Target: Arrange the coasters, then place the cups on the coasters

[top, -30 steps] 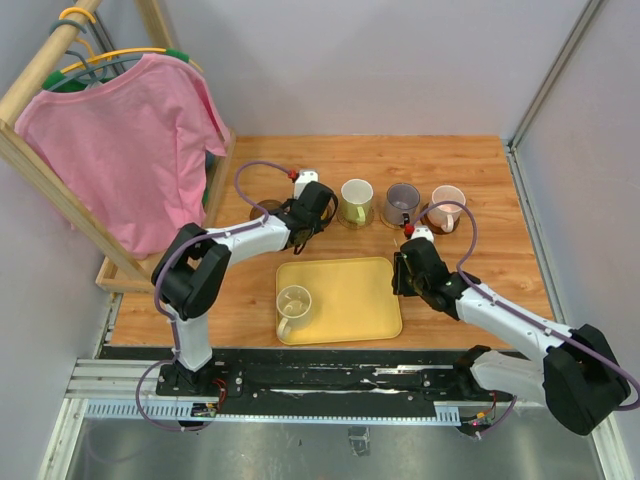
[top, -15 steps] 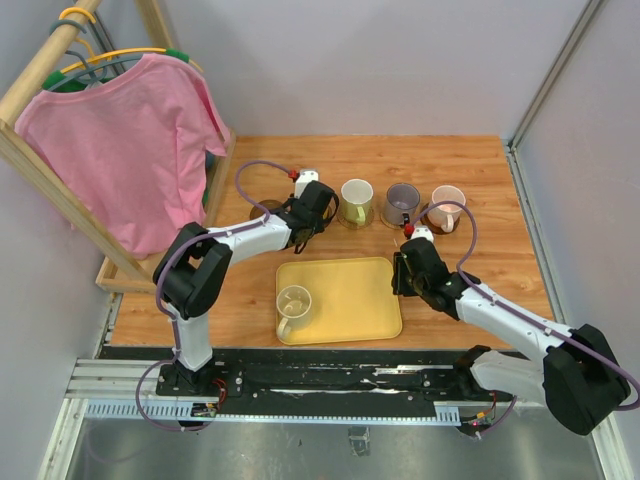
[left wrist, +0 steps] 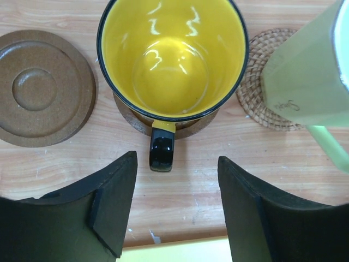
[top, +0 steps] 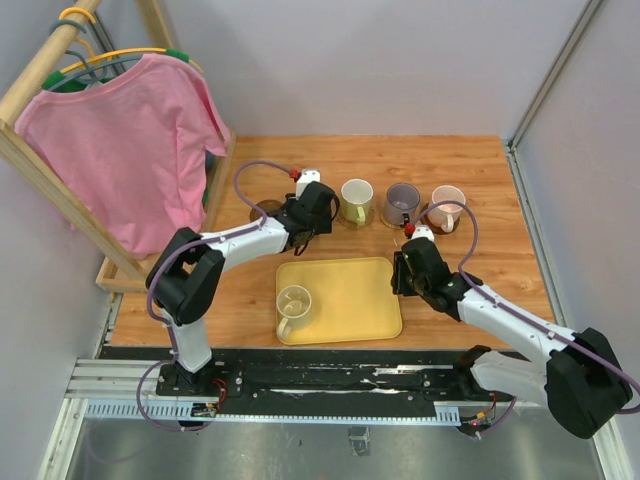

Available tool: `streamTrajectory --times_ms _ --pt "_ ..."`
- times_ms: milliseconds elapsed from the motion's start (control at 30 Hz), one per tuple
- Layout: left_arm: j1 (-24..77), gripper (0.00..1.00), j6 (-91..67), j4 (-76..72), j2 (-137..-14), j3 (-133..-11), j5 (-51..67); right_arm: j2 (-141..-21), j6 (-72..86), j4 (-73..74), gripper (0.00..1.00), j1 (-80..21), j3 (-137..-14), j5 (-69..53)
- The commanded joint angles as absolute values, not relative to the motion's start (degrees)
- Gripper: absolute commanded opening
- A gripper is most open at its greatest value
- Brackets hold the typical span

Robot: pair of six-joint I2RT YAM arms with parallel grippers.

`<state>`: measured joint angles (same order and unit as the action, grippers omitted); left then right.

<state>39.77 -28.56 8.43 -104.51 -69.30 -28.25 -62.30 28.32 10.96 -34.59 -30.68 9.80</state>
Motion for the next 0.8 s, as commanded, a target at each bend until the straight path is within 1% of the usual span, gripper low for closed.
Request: streamTrajectory --times_ms 0,200,333,400,567,767 --pt "40.4 0.64 -28.6 7.0 -101.1 -68.1 -28.2 -61.2 28.6 10.9 0.37 -35.2 -30.3 9.3" --pt "40.6 0.65 -29.1 6.4 -98.0 -65.2 -26.7 -61.8 28.7 10.9 0.37 -35.2 -30.3 9.0" --pt "40.7 0.75 -29.4 6.1 -93.8 -62.1 -25.4 -62.2 28.7 11.0 0.34 -35.2 -30.3 9.0" --pt "40.8 0.78 -29.4 6.1 -90.8 -60.2 -25.3 -62.5 28.8 11.0 0.34 -35.2 -30.3 9.1" --pt "41.0 0.79 -29.4 6.4 -81.8 -54.1 -25.1 -64.1 28.6 10.7 0.33 -35.2 -30.3 10.1" --pt "41.5 0.79 -27.9 5.6 -70.4 -45.9 -19.5 -67.9 28.8 8.5 0.32 -35.2 -30.2 10.3"
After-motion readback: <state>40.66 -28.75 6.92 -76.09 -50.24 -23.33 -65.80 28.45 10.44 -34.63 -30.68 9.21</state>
